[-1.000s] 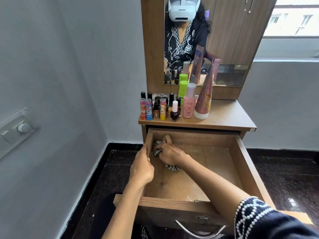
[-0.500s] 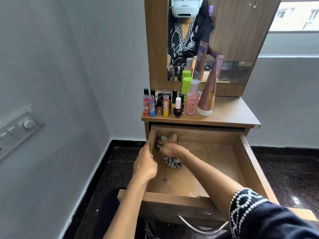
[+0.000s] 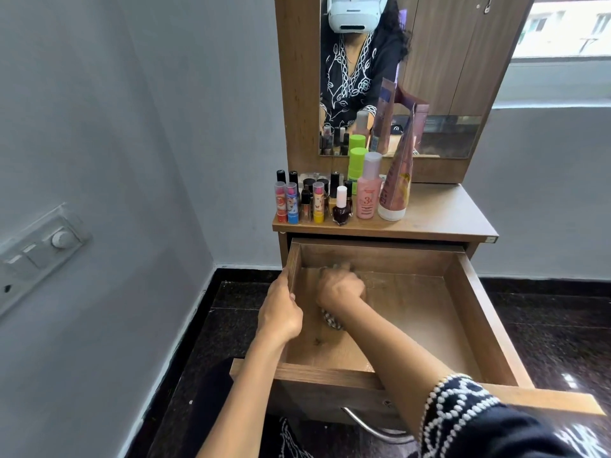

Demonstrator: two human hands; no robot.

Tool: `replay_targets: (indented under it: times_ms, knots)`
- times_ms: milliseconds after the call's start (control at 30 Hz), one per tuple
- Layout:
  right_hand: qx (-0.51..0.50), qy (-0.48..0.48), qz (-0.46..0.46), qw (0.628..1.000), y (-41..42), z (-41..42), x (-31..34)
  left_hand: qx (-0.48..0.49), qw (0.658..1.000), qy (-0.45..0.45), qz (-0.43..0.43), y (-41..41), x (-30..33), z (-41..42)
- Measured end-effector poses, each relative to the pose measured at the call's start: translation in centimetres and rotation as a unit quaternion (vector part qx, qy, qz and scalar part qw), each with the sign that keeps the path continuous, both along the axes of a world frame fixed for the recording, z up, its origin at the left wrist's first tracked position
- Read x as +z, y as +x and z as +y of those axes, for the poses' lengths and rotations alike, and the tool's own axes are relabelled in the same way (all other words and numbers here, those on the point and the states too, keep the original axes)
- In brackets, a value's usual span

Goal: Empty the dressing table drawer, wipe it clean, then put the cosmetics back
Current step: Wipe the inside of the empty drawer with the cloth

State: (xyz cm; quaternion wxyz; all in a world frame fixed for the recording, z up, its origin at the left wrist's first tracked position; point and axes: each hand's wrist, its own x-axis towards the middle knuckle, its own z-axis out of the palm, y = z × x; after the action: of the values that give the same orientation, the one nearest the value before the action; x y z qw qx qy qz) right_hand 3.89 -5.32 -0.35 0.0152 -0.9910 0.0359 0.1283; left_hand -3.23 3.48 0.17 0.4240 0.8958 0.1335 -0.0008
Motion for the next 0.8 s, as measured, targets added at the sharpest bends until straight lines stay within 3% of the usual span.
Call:
replay_targets:
  times_ms: [167,300,500,800]
  knots:
    - [-0.103,0.029,0.060,0.992,0.8,-4.4,0.5,0.004,1.000,-0.005,-0.006,0.0,0.0,-0.2]
    - [-0.107,0.058,0.075,0.990,0.8,-2.9,0.9,0.001,1.000,0.001,-0.008,0.0,-0.1,-0.1]
    - [0.016,0.170,0.106,0.980,0.4,2.8,0.1,-0.024,0.999,0.017,-0.024,0.1,-0.2,0.3]
    - [0.184,0.076,0.108,0.974,1.8,-5.6,1.0,0.004,1.000,0.008,-0.008,0.1,-0.3,0.0]
